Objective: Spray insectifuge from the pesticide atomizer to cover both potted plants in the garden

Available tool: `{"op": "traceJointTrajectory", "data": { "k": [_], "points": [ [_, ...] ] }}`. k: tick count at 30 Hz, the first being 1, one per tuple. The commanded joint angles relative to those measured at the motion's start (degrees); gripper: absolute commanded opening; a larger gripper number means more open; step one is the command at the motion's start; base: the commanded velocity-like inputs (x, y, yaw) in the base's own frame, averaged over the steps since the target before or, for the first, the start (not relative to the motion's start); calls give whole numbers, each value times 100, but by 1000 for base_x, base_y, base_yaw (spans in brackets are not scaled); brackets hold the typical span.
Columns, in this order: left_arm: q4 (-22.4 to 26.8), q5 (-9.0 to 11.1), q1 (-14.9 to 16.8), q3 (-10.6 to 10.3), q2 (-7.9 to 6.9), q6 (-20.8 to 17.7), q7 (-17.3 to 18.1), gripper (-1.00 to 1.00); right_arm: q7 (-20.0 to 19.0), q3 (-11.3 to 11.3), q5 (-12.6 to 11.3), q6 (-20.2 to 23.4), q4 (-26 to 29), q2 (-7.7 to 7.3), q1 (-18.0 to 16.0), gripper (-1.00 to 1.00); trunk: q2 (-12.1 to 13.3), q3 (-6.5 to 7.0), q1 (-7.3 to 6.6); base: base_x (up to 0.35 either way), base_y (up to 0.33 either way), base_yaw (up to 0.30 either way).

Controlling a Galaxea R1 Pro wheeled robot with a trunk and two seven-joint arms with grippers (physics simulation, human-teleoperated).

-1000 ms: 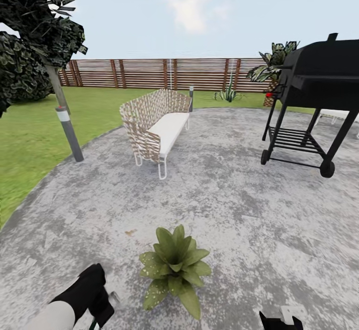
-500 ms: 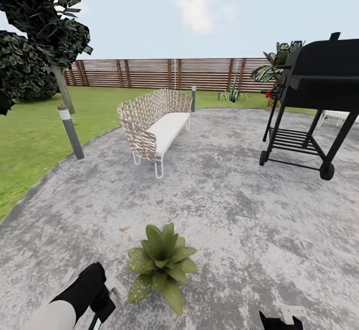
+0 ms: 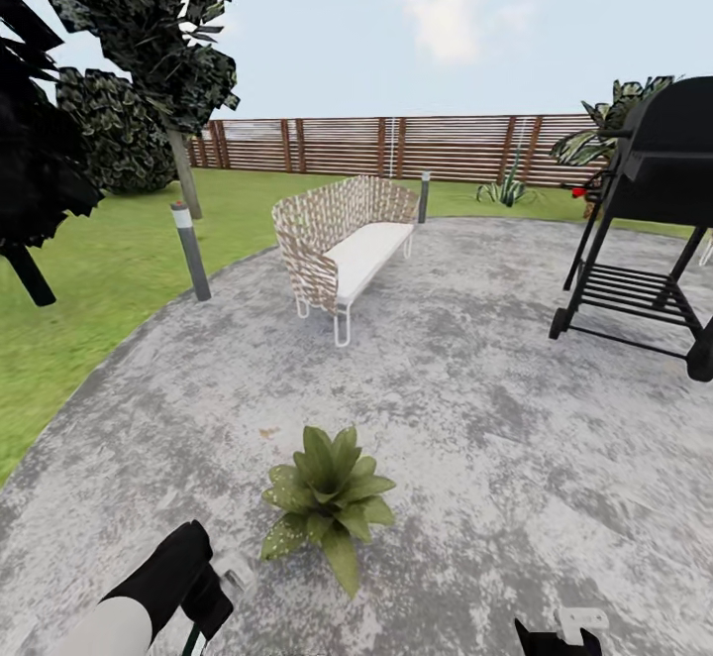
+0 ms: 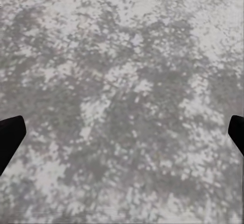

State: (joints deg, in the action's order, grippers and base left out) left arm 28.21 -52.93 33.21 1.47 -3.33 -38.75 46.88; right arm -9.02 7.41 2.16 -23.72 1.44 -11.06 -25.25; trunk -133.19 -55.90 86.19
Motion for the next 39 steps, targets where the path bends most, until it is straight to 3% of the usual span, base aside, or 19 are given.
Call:
{"op": "traceJointTrajectory", "data": {
  "k": [1, 19, 32, 39],
  "points": [
    [9, -35, 6, 18, 1, -27, 40, -100, -37, 50, 21, -15, -3, -2, 1, 100, -2, -6, -1, 4, -273, 278],
    [9, -33, 8, 20, -1, -27, 40, -100, -34, 50, 21, -14, -3, -1, 0, 100, -2, -6, -1, 107, -274, 65],
    [9, -35, 9, 20, -1, -27, 40, -100, -38, 50, 21, -15, -3, 5, 2, 100, -2, -6, -1, 116, -274, 264],
    [9, -39, 8, 20, -15, -27, 40, -100, -38, 50, 21, -15, -3, 1, 2, 100, -2, -6, -1, 19, -274, 33]
  ]
}}
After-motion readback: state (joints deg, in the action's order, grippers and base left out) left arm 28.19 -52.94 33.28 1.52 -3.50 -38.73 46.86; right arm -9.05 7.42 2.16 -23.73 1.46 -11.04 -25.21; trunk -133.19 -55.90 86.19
